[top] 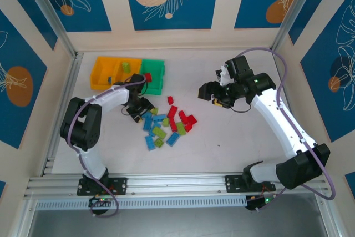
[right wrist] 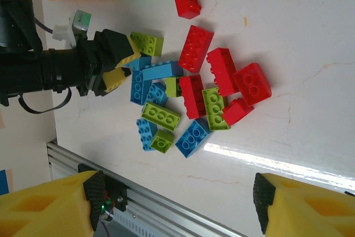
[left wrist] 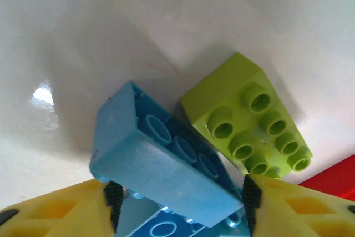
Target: Sort the legos into containers by color
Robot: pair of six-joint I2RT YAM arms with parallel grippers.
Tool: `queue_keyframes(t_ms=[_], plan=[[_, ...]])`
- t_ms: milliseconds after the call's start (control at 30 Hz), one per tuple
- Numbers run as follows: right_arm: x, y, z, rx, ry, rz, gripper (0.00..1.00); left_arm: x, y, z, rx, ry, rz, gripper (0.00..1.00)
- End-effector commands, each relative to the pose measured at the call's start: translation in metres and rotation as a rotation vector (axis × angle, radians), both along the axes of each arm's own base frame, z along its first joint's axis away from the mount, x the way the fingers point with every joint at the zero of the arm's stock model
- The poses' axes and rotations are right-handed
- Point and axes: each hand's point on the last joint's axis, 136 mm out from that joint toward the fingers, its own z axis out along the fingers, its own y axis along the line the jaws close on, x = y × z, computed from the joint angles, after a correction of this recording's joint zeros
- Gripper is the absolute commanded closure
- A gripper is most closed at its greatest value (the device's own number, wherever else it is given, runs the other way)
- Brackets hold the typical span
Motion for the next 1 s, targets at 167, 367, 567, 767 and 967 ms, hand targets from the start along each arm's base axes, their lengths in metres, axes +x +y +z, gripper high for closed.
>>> queue_keyframes(t_ms=[167,367,567,767,967], plan=[[-0.006,-0.002,0.002,0.011,0.021,-0.009,0.26,-0.027,0.012,-0.007,0.052,0.072,-0.022,0.55],[-0.007,0.001,0.003,0.018,0.024,-0.003,0.26,-0.034,0.024,-0.012,0.089,0.08,-0.034,0.67],[-0.008,-0.002,0.006,0.008,0.019,-0.008,0.27,-0.015,0.04,0.03,0.119,-0.031,-0.049,0.79],[-0.008,0.0,0.004,0.021,0.022,-0.016,0.26,0.036,0.093,0.108,0.203,-0.237,-0.003,0.81],[-0.005,0.003,0.006,0.02,0.027,-0.006,0.27,0.116,0.168,0.133,0.265,-0.318,0.119,0.8]])
